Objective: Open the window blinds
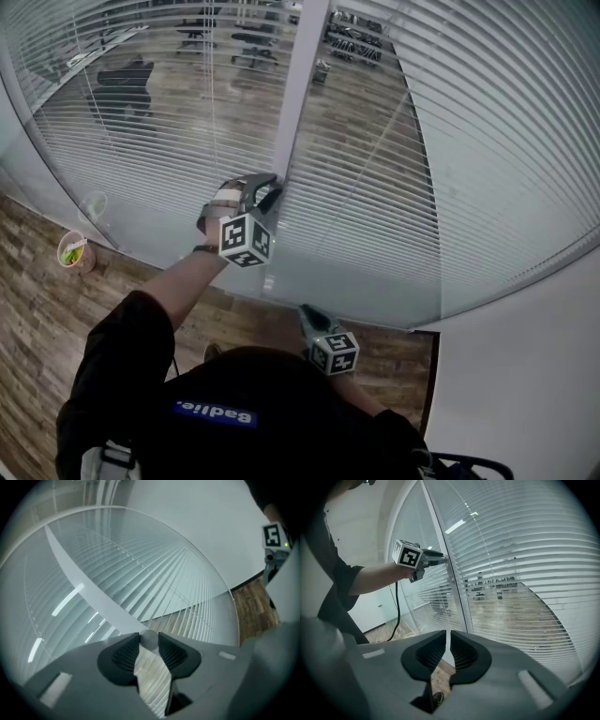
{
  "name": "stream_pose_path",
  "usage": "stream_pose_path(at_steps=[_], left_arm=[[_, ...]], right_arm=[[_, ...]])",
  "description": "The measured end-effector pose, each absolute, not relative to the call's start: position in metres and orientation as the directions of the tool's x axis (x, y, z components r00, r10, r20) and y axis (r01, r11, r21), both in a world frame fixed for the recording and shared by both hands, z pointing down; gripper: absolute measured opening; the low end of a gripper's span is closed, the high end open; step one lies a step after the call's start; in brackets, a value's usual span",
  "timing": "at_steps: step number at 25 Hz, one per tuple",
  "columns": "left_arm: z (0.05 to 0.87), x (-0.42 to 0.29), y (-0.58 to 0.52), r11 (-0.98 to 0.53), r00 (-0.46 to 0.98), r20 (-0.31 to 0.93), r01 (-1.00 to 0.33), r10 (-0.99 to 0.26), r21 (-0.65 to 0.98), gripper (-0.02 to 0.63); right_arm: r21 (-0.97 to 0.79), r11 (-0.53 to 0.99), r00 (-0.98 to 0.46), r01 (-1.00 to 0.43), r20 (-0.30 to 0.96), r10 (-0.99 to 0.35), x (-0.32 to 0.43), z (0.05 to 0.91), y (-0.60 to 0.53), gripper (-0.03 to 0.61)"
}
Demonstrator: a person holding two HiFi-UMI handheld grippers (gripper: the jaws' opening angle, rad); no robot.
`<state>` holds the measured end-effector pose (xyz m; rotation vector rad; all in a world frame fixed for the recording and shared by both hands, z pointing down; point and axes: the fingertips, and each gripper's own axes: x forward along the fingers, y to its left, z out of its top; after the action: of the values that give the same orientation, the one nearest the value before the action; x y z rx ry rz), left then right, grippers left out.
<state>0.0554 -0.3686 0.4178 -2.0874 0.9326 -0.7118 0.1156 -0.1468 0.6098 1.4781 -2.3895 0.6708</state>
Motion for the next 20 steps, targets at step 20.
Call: stream_pose_path(at_steps=[20], left_arm=[[0.4150,0.0481,-0.3740,-0.654,0.639,0.147,-0.718,-0.755,-0.237,0.125]], right_arm=[[-0.261,0.371,-0.452,-0.891,0.442,-0.775,0.1176,0.6098,-0.1445,0.031]])
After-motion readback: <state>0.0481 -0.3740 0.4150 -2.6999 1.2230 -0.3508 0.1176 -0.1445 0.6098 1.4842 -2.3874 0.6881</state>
